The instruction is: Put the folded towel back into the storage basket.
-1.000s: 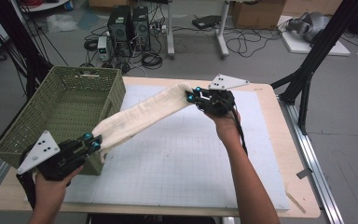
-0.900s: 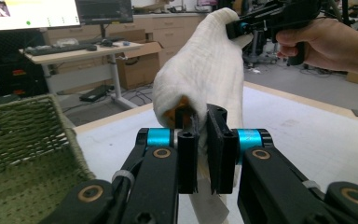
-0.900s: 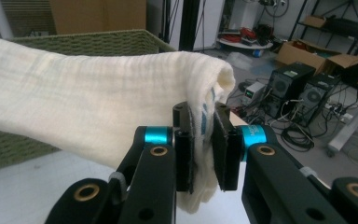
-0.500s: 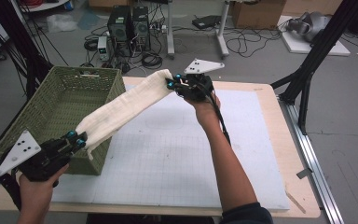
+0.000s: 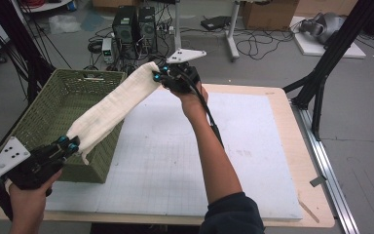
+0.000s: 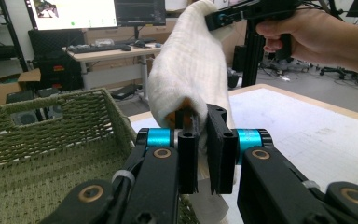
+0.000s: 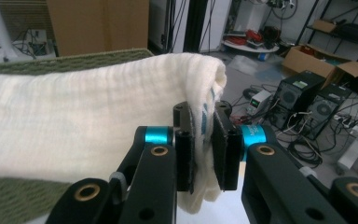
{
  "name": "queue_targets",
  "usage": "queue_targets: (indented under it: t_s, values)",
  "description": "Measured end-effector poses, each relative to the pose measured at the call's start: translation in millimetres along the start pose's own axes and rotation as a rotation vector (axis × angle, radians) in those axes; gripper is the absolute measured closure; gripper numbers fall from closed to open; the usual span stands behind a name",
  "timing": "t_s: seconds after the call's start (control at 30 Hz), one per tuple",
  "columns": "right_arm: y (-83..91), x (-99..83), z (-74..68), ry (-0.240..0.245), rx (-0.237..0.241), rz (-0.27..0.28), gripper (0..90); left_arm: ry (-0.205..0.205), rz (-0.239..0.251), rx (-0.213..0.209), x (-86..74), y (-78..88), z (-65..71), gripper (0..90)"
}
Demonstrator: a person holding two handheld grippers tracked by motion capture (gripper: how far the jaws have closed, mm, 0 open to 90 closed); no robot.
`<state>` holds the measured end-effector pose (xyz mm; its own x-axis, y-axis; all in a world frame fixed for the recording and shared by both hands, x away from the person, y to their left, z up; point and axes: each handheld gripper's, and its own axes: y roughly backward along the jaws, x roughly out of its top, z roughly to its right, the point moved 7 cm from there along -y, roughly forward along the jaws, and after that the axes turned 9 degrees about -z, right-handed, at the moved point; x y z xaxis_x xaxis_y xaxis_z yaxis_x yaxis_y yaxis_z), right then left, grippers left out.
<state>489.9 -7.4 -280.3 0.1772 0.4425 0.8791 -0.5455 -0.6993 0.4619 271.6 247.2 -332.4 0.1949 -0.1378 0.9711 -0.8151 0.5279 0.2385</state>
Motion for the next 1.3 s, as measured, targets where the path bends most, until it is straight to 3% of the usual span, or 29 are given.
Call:
queue_targets:
  t_s: [0.47,0.93,1.3]
  values:
    - [-44.8,37.4,-11.7,0.007,0.0,0.006,80.8,0.019,0.008,0.044,-0.9,11.0,-13.4,83.3]
    - [-79.1,54.9,-22.2,-0.032,0.021,0.033,80.8,0.047,0.016,0.075,-3.6,21.5,-27.4,83.3]
    - [-113.6,69.4,-35.3,-0.016,0.014,-0.002,80.7,0.064,0.009,0.112,-7.9,27.9,-38.1,83.3]
